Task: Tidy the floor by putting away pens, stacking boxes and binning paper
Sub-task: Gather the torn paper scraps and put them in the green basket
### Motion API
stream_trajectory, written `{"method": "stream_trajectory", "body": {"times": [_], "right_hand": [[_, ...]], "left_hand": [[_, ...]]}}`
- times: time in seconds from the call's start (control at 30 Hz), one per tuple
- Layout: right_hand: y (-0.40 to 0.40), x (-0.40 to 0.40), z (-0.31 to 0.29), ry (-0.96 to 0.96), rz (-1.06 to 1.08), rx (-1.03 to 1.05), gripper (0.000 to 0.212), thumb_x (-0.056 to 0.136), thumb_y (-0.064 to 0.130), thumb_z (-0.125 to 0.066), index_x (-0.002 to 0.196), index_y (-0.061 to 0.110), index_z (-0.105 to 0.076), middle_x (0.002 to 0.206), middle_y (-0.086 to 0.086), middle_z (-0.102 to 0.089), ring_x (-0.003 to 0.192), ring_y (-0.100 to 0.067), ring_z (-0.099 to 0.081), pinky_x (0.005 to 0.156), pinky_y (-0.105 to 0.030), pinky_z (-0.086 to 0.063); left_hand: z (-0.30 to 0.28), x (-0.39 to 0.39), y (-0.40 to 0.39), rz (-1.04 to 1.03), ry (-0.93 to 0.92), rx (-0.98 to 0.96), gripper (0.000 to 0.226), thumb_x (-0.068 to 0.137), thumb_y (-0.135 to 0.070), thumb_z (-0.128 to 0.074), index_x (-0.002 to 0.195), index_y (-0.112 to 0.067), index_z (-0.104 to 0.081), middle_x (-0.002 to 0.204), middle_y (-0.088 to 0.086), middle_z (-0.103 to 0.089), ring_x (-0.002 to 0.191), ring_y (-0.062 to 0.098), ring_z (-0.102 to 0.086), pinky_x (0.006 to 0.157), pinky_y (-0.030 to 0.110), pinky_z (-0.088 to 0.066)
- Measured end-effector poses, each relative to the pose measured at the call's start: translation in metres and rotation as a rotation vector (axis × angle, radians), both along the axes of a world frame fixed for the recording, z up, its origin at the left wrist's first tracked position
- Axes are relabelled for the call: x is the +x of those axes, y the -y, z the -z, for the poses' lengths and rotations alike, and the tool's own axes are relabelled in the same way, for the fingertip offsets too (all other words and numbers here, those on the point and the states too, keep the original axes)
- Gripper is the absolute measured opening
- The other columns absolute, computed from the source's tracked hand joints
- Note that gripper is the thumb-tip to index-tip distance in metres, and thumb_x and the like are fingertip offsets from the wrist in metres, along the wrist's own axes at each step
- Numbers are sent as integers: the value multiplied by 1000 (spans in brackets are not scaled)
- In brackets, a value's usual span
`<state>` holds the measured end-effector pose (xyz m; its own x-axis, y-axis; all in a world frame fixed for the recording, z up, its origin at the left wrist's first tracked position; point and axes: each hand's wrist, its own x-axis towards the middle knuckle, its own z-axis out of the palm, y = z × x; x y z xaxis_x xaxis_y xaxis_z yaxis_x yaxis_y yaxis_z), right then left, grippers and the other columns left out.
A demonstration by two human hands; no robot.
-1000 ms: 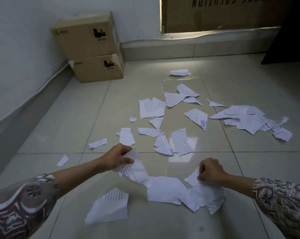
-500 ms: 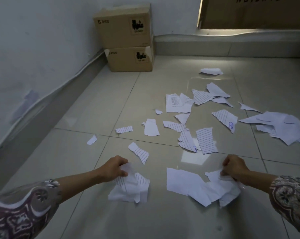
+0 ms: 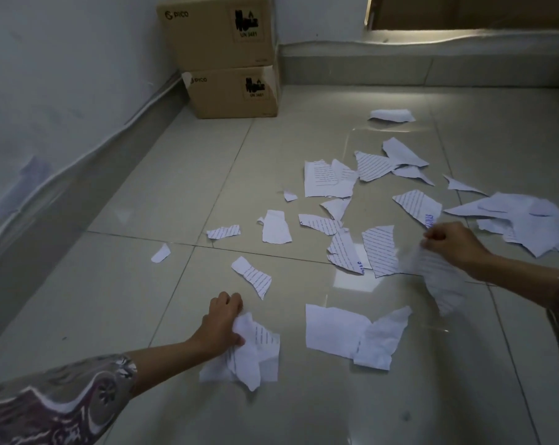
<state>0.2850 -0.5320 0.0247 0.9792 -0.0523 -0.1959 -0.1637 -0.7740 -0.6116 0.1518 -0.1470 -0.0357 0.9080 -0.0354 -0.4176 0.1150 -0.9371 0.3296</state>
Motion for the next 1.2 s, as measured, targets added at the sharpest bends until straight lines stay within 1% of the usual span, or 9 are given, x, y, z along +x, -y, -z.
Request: {"method": "stream_trajectory", "body": {"times": [0.2,0.33,0.47,0.6,0.77,0.87,0.97,1.1,1.2], "right_hand": [[-6,7,-25,147,-79,185,11,93,10,-49,89,3,-56,81,-9,-54,73,-19,-48,64,-30,-38],[-21,-14,-34,-106,-402,341,9,88,6,-57,88,-1,-63,84,-12,-62,75,-15,-56,69,-19,-45],[-47,-43,-13,-256,-773,102,8,86,12,-62,87,8,-69,85,-5,-65,75,-8,-54,68,-14,-42],[-62,-67,16,-285,-1056,-170,16,88,17,-59,96,6,-66,100,1,-49,93,-10,-42,72,-11,-33],[-58,-85,50,-114,-1261,-412,13,86,11,-52,82,4,-62,109,-11,-51,100,-25,-42,81,-34,-34],[-57,-87,58,-36,-1280,-476,14,89,12,-48,83,5,-59,104,-12,-51,94,-25,-41,79,-36,-32],[-59,-86,55,-56,-1240,-420,14,88,11,-49,80,3,-58,88,-9,-45,84,-18,-33,73,-31,-26],[-60,-84,50,-106,-1217,-353,15,88,7,-48,86,0,-60,87,-8,-42,83,-16,-33,72,-26,-26],[-59,-84,49,-105,-1231,-362,16,90,9,-45,81,1,-57,85,-4,-38,79,-16,-32,63,-23,-22]], "left_hand": [[6,9,3,5,-68,-5,39,77,-17,-72,93,-20,-36,98,1,-42,92,15,-39,80,27,-38],[5,16,5,56,-107,99,33,76,-21,-73,86,-16,-42,106,7,-41,106,25,-42,88,32,-43],[4,18,5,81,-129,80,38,75,-15,-73,60,-19,-38,96,6,-39,92,21,-39,80,34,-44],[5,15,3,57,-82,10,41,74,-9,-70,55,-21,-37,75,-2,-42,81,19,-44,72,32,-42],[12,9,-2,38,-33,-62,39,71,-1,-63,52,-23,-37,62,-7,-44,72,22,-50,64,30,-37],[15,7,-2,28,-21,-99,34,72,-1,-62,56,-21,-39,64,-5,-46,74,25,-51,64,30,-37],[14,4,1,15,23,-119,18,77,-8,-67,87,-14,-53,86,-1,-47,89,24,-51,75,27,-40],[17,-3,7,45,74,-161,41,78,-16,-69,114,-14,-49,111,0,-42,105,15,-39,86,19,-35],[13,-6,15,79,79,-182,46,80,-28,-65,121,-16,-48,124,5,-41,107,12,-34,96,23,-39]]}}
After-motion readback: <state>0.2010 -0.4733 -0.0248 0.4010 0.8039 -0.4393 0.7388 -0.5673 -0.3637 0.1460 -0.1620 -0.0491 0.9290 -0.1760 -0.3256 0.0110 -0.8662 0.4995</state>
